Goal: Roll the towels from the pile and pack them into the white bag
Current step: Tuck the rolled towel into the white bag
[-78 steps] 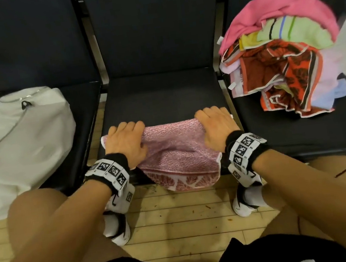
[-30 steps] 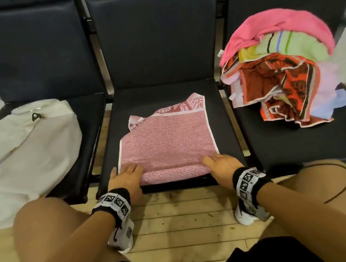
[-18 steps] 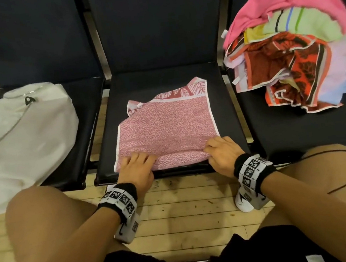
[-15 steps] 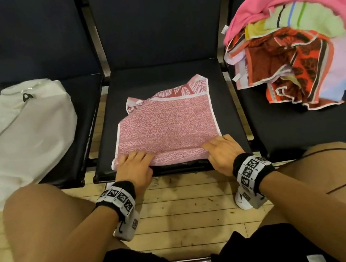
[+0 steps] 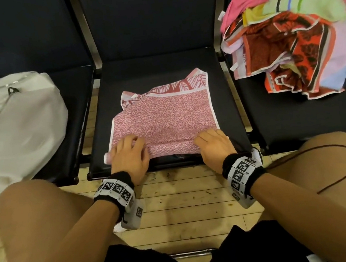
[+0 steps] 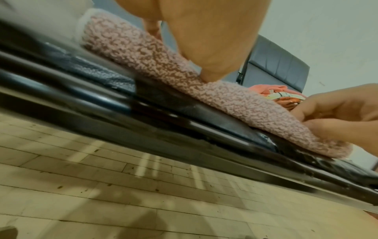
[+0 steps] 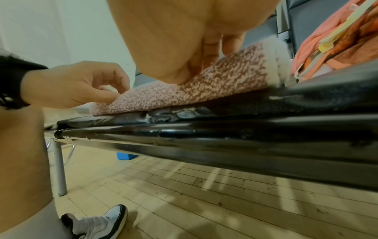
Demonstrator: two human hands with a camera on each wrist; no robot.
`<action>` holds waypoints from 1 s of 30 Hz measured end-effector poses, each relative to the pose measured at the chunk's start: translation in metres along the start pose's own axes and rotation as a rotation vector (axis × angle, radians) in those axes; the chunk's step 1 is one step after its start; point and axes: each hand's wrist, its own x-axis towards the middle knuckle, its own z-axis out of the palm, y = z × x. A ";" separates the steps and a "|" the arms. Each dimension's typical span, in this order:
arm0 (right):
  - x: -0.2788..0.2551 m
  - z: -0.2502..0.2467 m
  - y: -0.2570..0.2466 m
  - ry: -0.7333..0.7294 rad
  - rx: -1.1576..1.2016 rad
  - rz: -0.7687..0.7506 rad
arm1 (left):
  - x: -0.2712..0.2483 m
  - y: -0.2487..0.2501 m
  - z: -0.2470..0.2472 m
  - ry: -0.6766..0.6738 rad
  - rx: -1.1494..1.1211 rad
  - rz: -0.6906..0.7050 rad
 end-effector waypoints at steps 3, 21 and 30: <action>-0.002 -0.004 -0.008 -0.049 0.011 0.044 | 0.001 0.004 0.003 0.046 0.022 0.071; -0.001 0.007 -0.002 0.036 0.000 0.046 | -0.006 0.007 0.013 0.062 0.040 0.107; -0.008 0.009 -0.006 0.005 0.034 -0.003 | -0.008 0.010 0.014 0.030 0.076 0.137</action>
